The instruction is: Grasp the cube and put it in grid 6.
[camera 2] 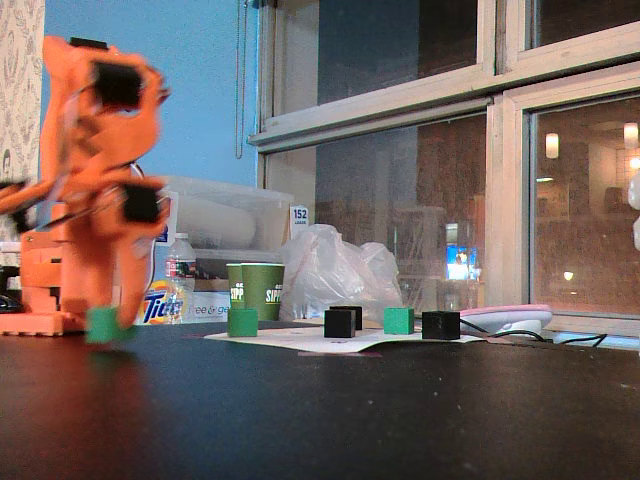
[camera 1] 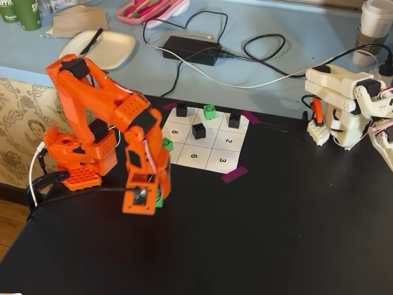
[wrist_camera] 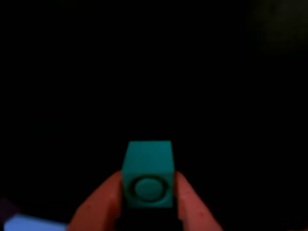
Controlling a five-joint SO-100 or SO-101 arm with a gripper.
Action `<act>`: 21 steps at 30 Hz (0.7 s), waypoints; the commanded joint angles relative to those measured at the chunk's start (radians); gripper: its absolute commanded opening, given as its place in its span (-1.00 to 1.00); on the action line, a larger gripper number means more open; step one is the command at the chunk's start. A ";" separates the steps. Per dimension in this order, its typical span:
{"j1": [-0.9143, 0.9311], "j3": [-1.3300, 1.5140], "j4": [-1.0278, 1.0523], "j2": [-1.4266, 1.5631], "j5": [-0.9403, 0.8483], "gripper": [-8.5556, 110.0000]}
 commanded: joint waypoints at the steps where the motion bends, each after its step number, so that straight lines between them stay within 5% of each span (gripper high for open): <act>1: -0.114 -0.144 0.083 0.021 0.041 -0.86; 10: -0.439 -0.552 0.331 -0.124 0.137 -0.86; 21: -0.584 -0.594 0.339 -0.241 0.181 -0.86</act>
